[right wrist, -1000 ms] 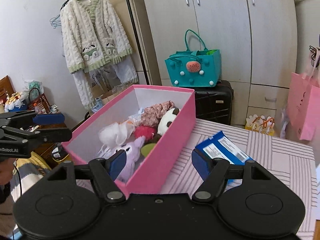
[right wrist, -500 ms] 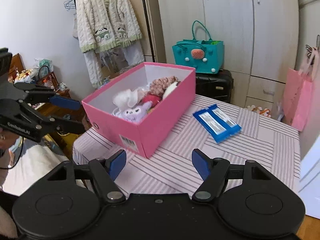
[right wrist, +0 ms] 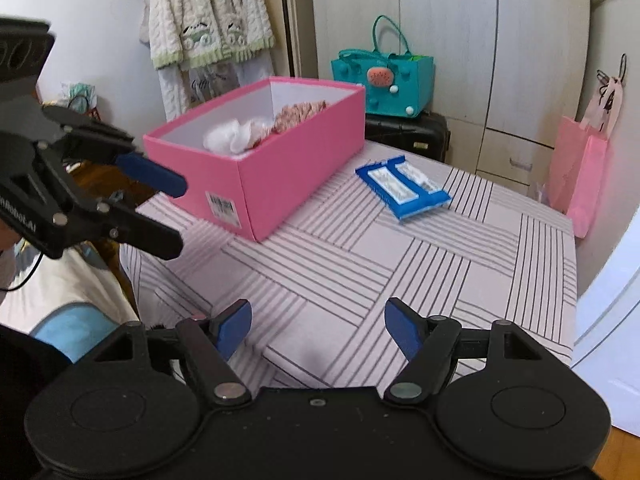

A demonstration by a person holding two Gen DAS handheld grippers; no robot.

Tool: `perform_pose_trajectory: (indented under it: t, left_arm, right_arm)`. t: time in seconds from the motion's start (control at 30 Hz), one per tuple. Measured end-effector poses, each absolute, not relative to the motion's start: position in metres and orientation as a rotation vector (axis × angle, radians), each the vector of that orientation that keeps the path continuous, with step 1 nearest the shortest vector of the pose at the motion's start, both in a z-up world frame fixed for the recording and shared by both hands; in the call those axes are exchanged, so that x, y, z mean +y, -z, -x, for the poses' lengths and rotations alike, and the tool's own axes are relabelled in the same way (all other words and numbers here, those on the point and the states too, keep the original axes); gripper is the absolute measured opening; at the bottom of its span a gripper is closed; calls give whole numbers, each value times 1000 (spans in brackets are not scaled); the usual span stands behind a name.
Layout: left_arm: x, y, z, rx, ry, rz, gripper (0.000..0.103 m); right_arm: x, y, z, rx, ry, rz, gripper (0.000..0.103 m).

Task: Organize soft objects
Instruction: 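Withdraw both tools from the box toward the blue wipes packet, then grasp the blue wipes packet with both tools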

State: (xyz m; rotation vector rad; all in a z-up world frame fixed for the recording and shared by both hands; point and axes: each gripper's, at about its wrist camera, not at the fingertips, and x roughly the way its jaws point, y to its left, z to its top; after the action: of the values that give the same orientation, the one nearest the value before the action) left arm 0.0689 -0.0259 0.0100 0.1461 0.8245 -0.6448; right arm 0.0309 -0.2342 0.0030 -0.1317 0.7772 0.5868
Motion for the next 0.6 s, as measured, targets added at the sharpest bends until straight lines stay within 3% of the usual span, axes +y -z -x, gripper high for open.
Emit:
perform_pose_trajectory:
  t: [0.37,0.6]
  left_arm:
    - [-72,13,-120,717,555,-84,72]
    - [-85,29,-161,615,424,-21,72]
  right_arm:
    - [-251,28,-72,586,-553,122,78]
    - [-255,46,-124,575,-563,130,80]
